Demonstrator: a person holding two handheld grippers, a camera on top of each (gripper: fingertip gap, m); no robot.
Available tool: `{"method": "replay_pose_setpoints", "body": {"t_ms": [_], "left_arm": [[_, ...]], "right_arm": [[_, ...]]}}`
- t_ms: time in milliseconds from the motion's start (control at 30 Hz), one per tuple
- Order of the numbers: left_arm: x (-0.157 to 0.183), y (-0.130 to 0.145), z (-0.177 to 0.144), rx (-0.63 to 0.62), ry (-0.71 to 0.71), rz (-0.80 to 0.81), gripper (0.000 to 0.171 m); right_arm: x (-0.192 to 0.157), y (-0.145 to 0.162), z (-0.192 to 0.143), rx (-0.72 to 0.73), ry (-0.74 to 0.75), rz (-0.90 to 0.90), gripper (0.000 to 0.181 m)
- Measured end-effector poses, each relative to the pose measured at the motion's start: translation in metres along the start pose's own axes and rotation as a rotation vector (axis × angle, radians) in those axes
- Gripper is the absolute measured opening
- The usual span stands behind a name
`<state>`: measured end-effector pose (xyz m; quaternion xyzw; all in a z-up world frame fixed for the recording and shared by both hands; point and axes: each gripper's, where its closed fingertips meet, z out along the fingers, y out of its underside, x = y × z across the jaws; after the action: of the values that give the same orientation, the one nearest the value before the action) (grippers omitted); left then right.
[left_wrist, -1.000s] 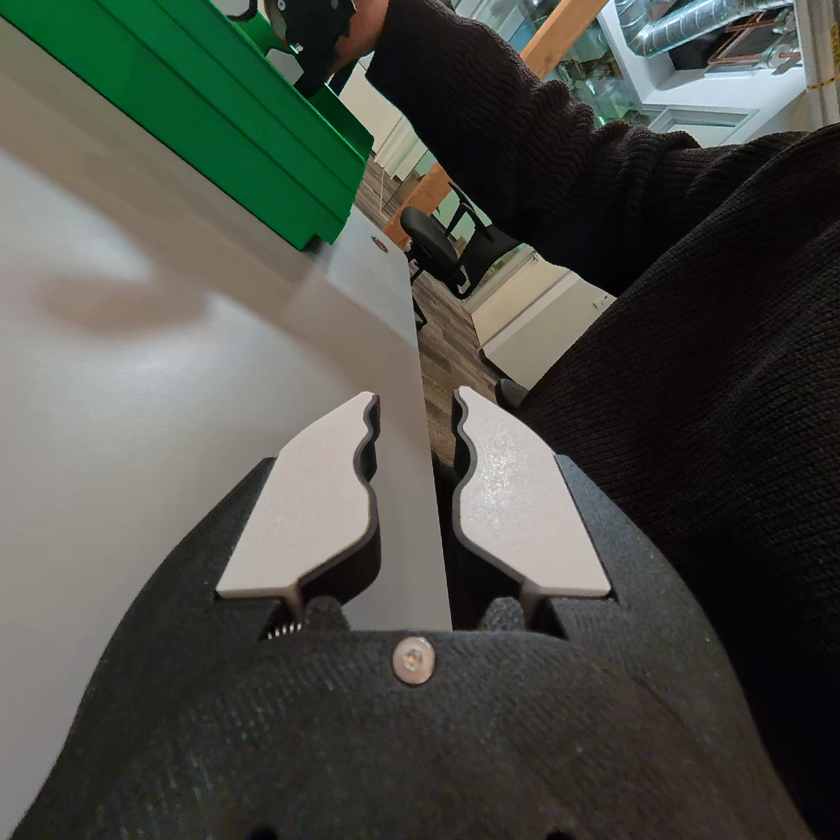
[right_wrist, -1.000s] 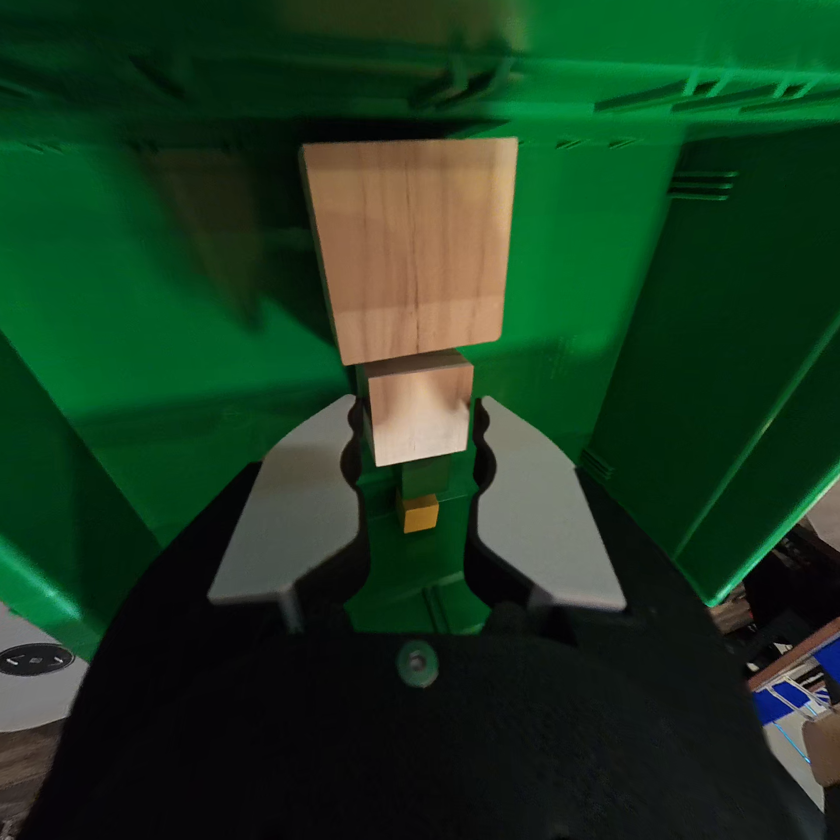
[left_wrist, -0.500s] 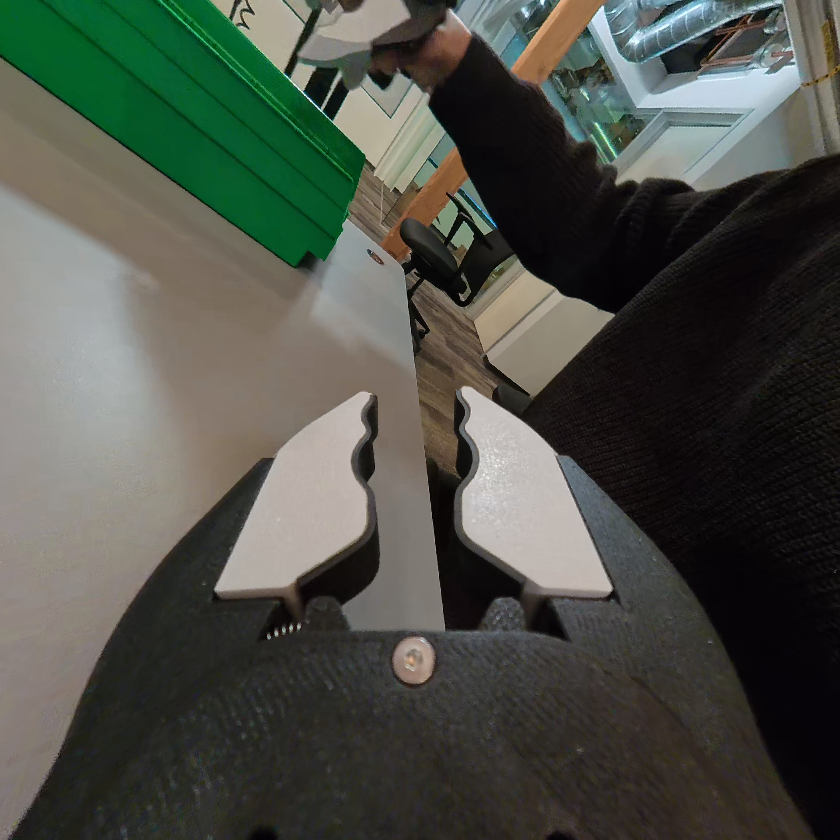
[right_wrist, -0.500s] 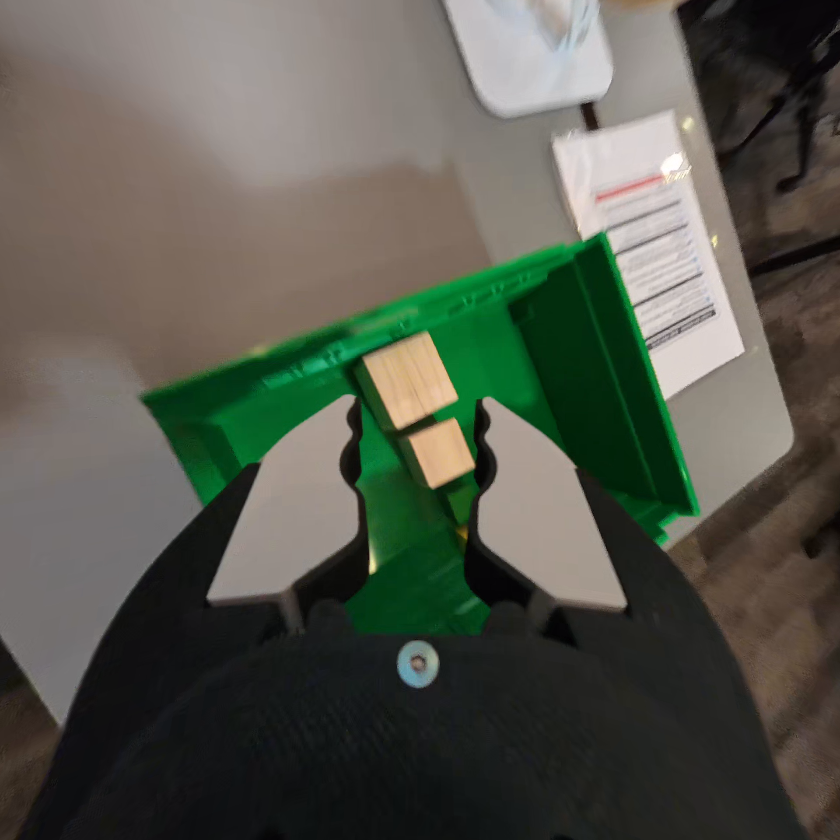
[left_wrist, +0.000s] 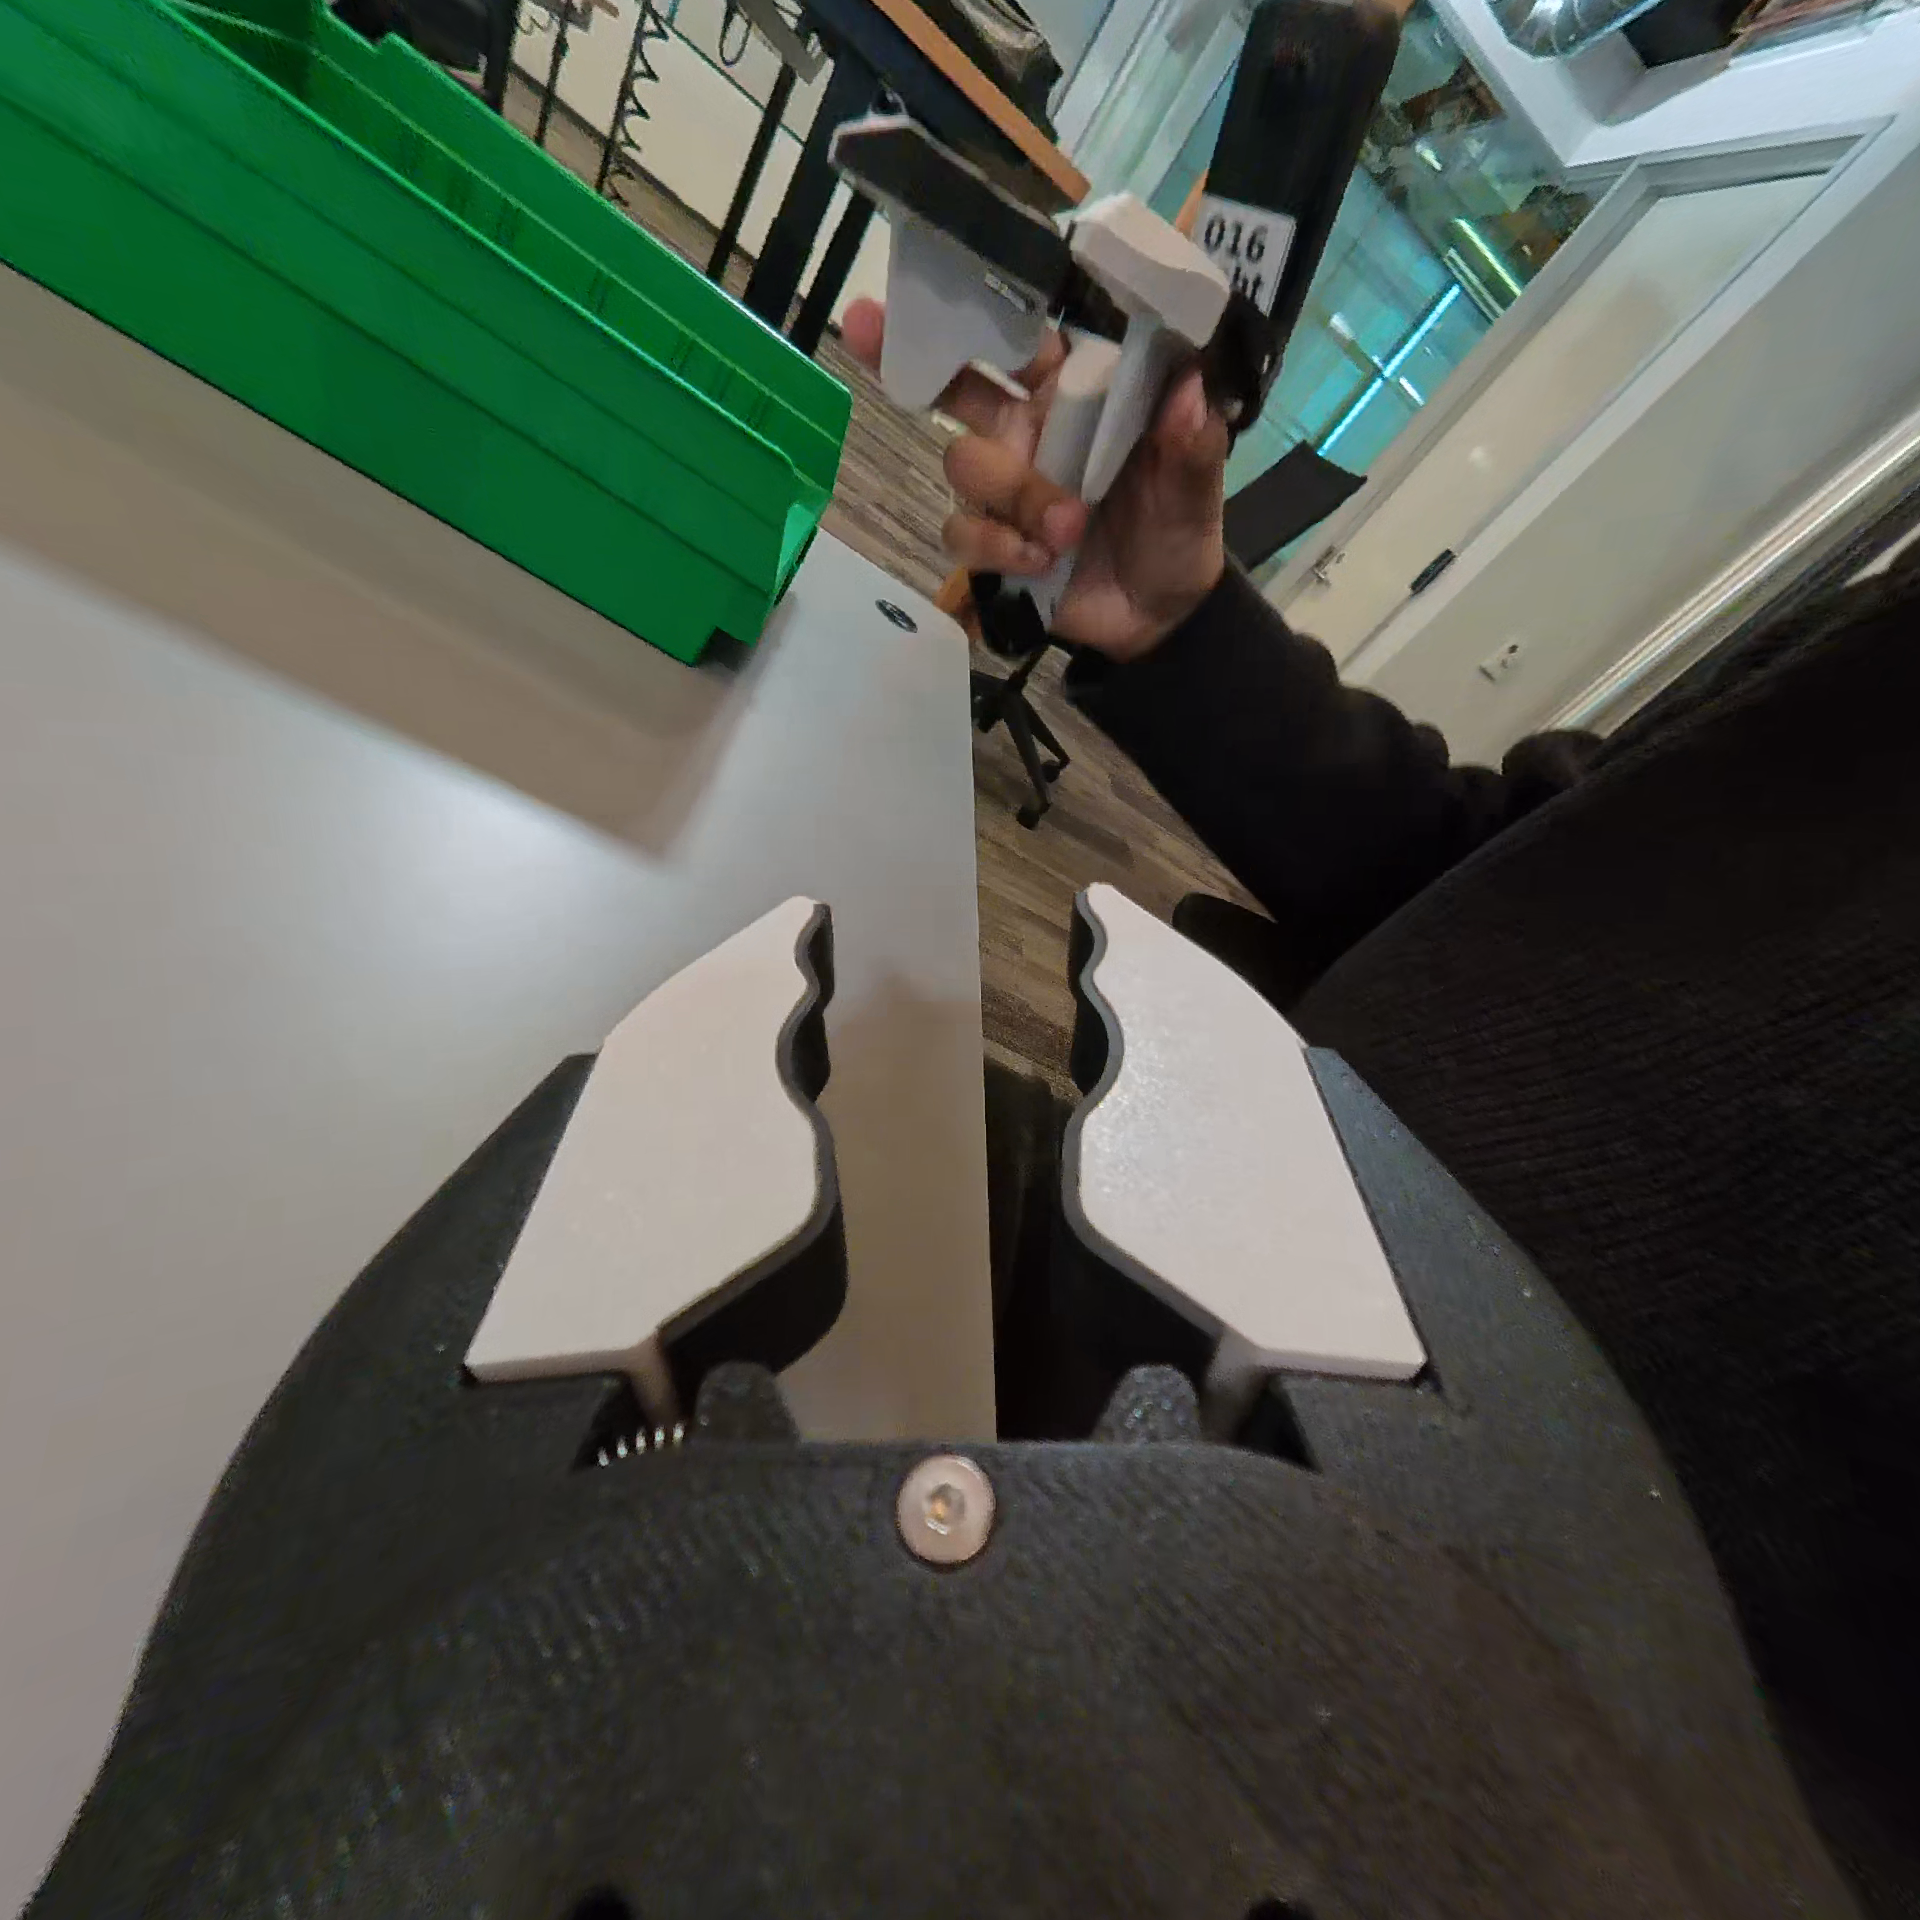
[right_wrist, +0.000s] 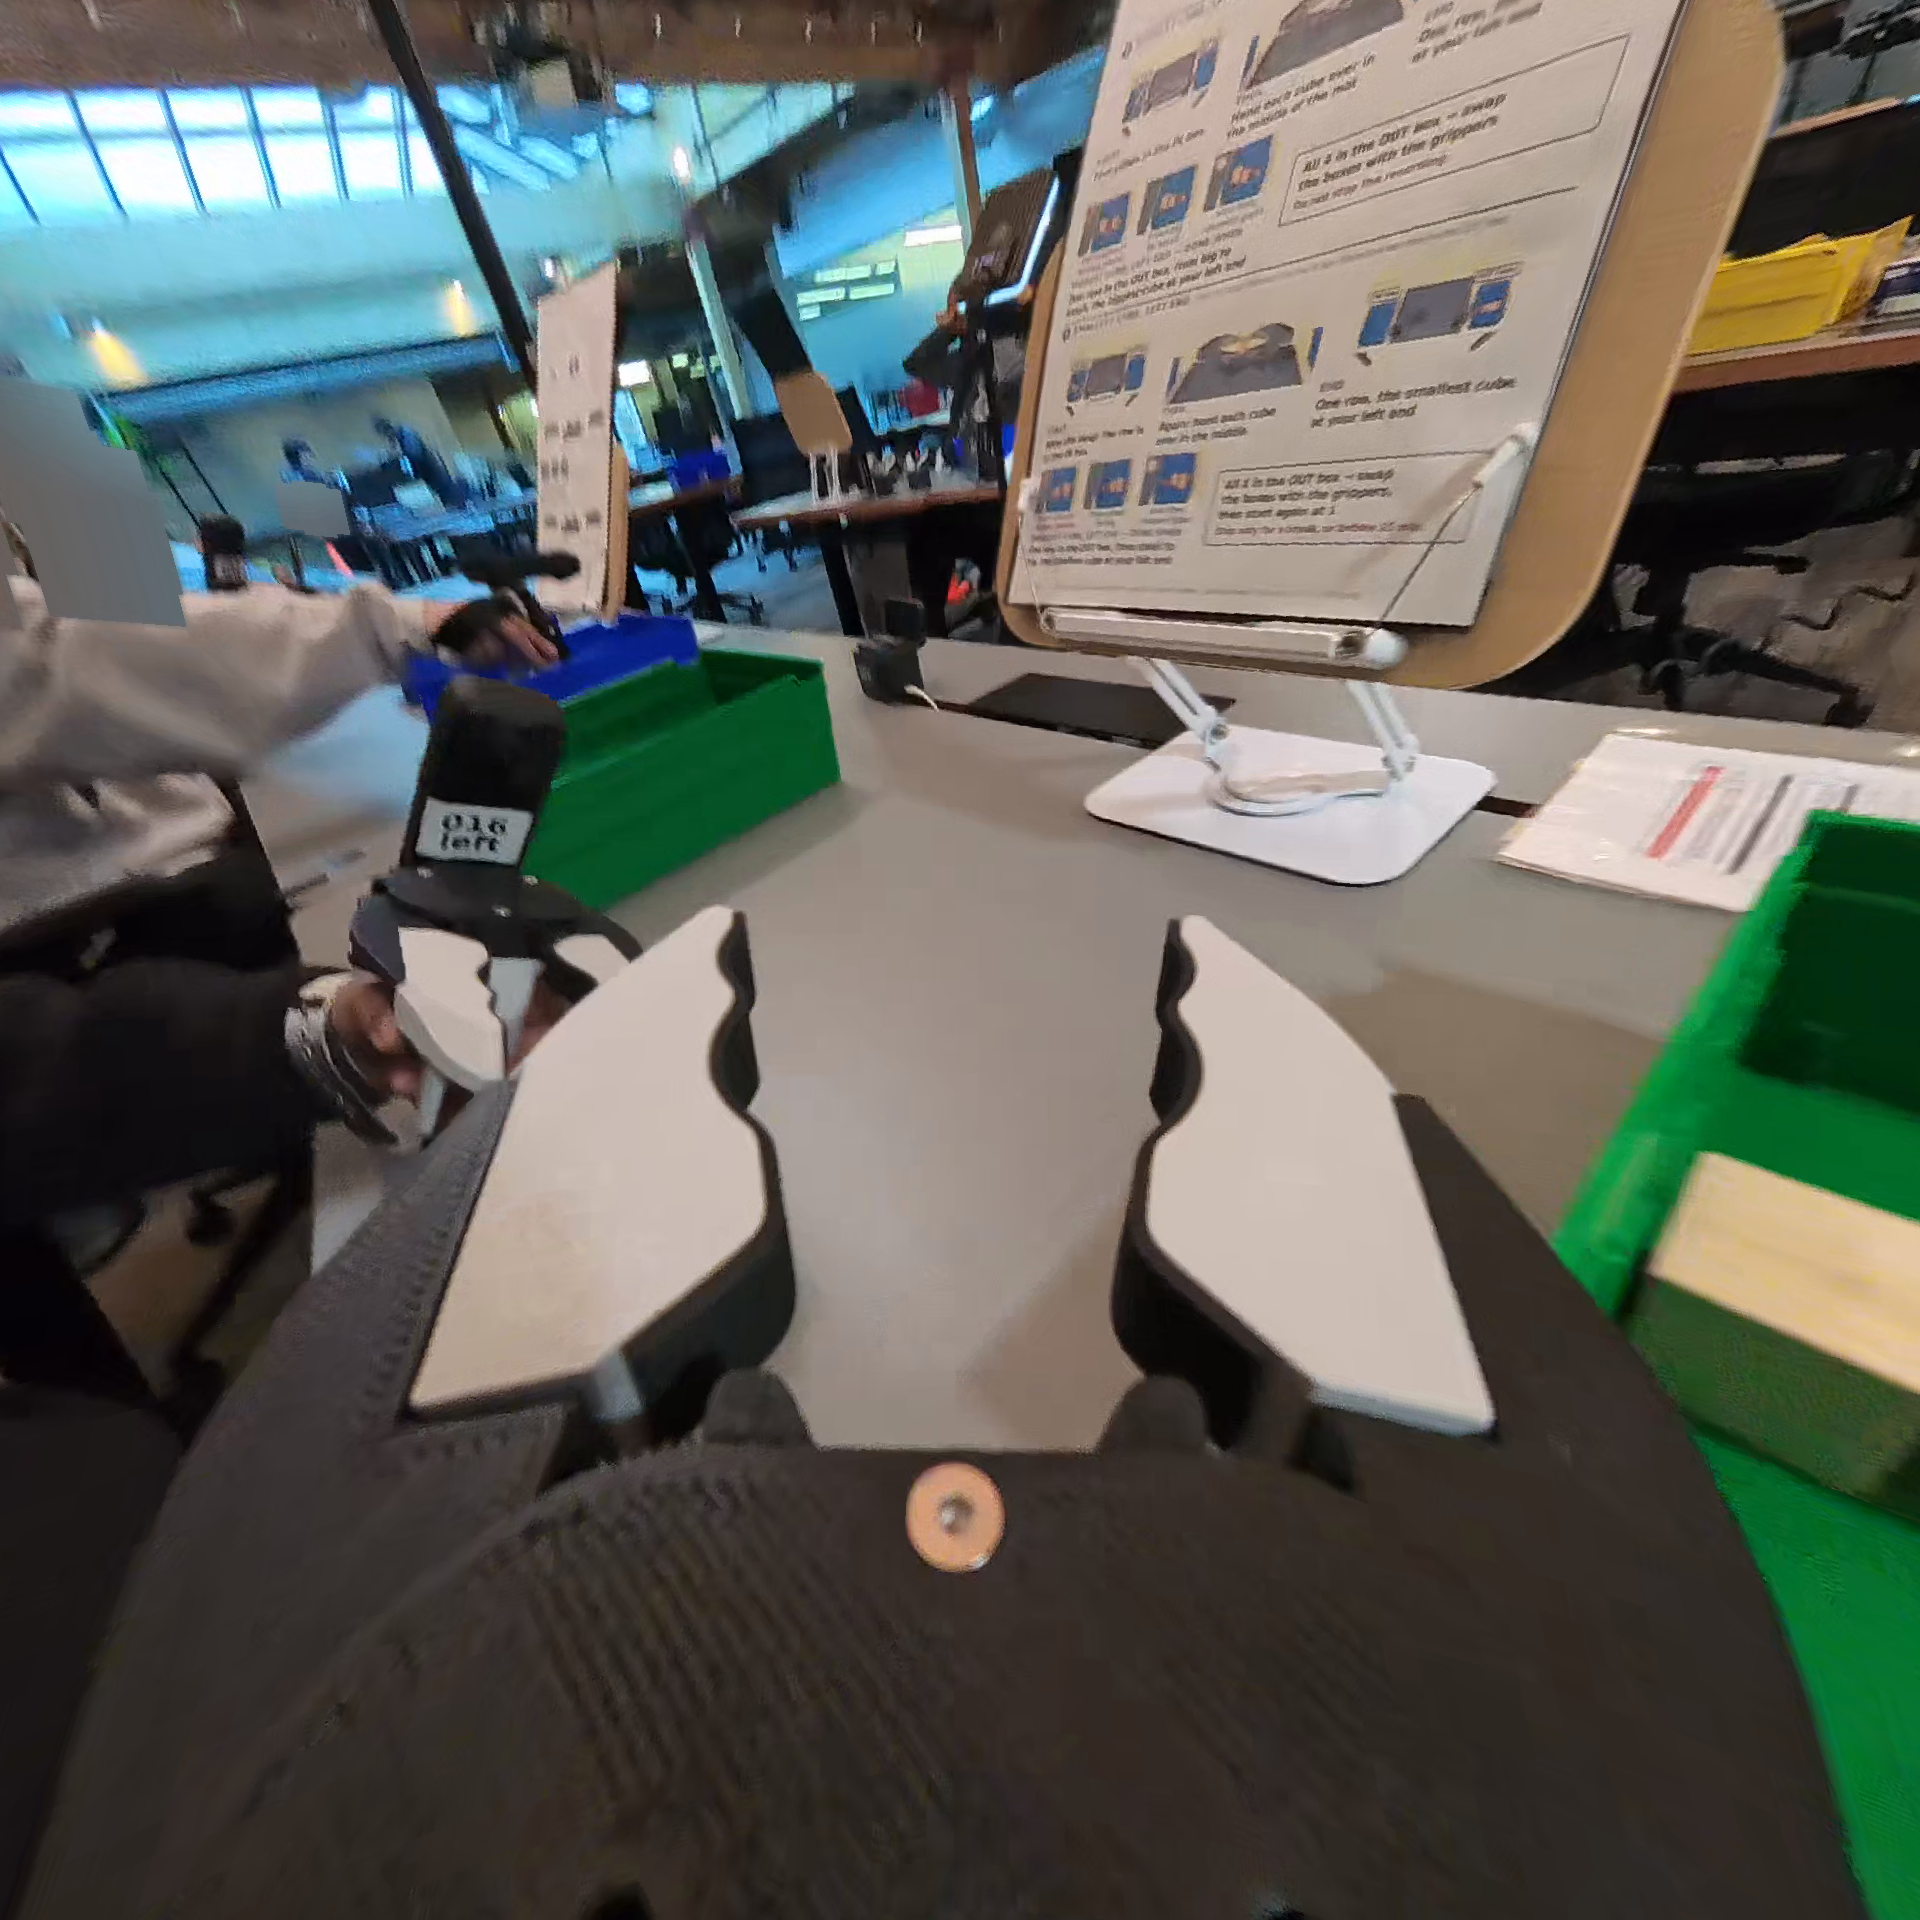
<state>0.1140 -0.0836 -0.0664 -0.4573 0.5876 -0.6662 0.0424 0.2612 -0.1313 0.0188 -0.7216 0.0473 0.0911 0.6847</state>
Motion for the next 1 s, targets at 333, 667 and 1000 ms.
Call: {"method": "replay_pose_setpoints", "body": {"t_ms": [333,667,1000], "left_arm": [[0.017,-0.027,-0.001,0.136,-0.128,0.07,0.07],[0.017,-0.026,-0.001,0.144,-0.339,0.231,0.061],[0.028,-0.024,-0.014,0.192,-0.368,0.207,0.048]], "right_arm": [[-0.074,0.051,0.046,0.034,-0.057,0.165,0.086],[-0.076,0.043,0.033,0.1,-0.051,0.191,0.058],[-0.074,0.043,0.035,0.106,0.108,-0.009,0.042]]}}
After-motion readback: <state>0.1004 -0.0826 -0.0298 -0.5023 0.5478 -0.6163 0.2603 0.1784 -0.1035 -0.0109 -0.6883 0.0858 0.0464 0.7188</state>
